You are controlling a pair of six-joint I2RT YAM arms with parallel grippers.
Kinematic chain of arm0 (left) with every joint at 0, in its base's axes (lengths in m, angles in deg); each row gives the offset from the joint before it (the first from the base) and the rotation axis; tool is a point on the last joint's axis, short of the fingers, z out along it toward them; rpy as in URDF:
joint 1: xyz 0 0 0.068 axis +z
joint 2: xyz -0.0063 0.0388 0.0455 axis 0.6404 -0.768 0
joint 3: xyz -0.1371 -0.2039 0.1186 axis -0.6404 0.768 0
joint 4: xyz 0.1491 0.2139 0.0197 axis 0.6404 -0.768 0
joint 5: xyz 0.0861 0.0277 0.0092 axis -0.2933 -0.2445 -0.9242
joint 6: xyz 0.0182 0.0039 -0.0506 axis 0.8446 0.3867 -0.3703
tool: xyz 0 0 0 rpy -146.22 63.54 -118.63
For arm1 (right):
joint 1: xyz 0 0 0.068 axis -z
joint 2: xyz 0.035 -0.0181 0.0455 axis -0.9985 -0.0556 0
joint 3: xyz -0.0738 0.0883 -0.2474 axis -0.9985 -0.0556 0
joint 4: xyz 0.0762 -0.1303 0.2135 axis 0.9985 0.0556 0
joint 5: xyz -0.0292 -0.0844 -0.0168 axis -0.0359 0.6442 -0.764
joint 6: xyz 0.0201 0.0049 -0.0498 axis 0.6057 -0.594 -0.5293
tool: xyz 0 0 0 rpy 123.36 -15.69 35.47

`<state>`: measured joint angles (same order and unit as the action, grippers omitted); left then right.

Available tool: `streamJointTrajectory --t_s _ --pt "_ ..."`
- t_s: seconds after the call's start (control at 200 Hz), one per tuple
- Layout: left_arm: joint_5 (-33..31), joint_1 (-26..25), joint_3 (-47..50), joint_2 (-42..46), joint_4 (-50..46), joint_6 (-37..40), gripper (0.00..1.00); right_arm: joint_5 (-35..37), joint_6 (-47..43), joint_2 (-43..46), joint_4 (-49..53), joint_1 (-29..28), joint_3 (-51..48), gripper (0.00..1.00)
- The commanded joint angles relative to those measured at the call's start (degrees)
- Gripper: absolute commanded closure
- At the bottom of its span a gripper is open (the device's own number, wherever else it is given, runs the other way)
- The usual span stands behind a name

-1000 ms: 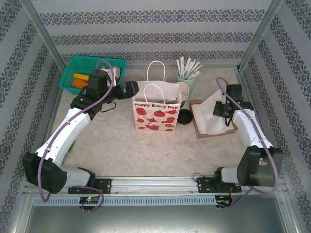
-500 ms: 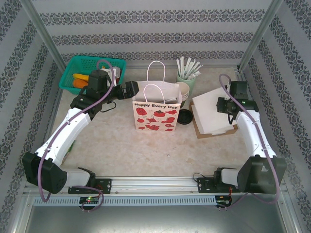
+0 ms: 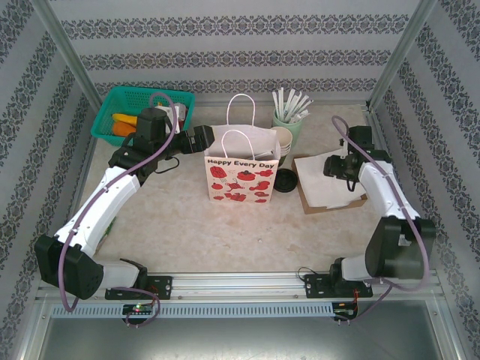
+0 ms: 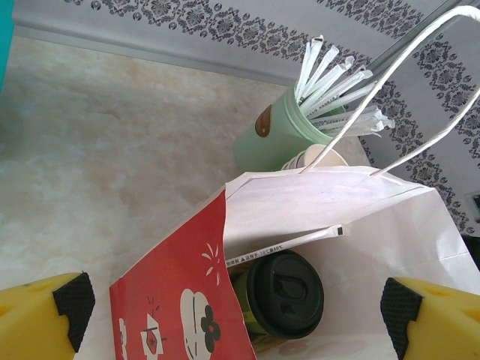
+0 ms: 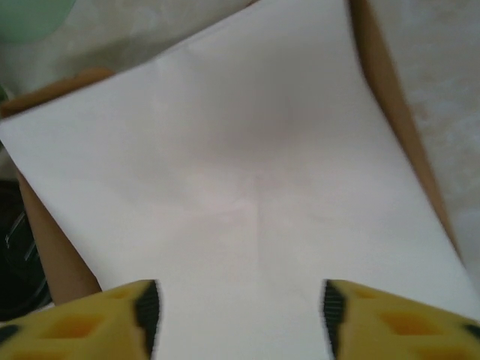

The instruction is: Pack the takeout coffee

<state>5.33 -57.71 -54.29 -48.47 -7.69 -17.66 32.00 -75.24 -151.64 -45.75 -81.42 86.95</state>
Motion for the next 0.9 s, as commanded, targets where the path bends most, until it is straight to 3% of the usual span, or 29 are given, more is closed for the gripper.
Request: streamJointTrajectory --t_s 0.0,0.3,0.36,0.47,0.545,0.699,0.894 --pt "0.41 0.05 -0.02 -0.10 1.65 0.64 0.00 -3.82 0.10 -5.45 -1.45 -0.15 1.40 0.34" --pt "-0.05 0.02 0.61 0.05 1.44 0.48 0.00 2.39 2.48 -19.60 -1.92 -0.99 5.93 0.34" --pt "-0.02 0.04 0.61 0.02 1.44 0.44 0.00 2.53 2.42 -21.09 -1.92 -1.08 6.44 0.39" --pt "-0.14 0.04 0.51 -0.06 1.18 0.50 0.00 3.62 2.56 -20.11 -2.76 -1.28 6.06 0.63" --pt "-0.28 0.04 0.51 0.02 1.22 0.51 0.00 4.43 2.32 -18.56 -2.65 -1.27 5.97 0.73" --pt "-0.11 0.01 0.27 -0.38 1.26 0.37 0.00 4.31 1.66 -16.53 -1.15 -1.34 6.40 0.82" --pt "-0.02 0.00 0.27 -0.49 1.26 0.44 0.00 4.28 1.52 -13.93 -0.18 -1.34 6.10 0.78"
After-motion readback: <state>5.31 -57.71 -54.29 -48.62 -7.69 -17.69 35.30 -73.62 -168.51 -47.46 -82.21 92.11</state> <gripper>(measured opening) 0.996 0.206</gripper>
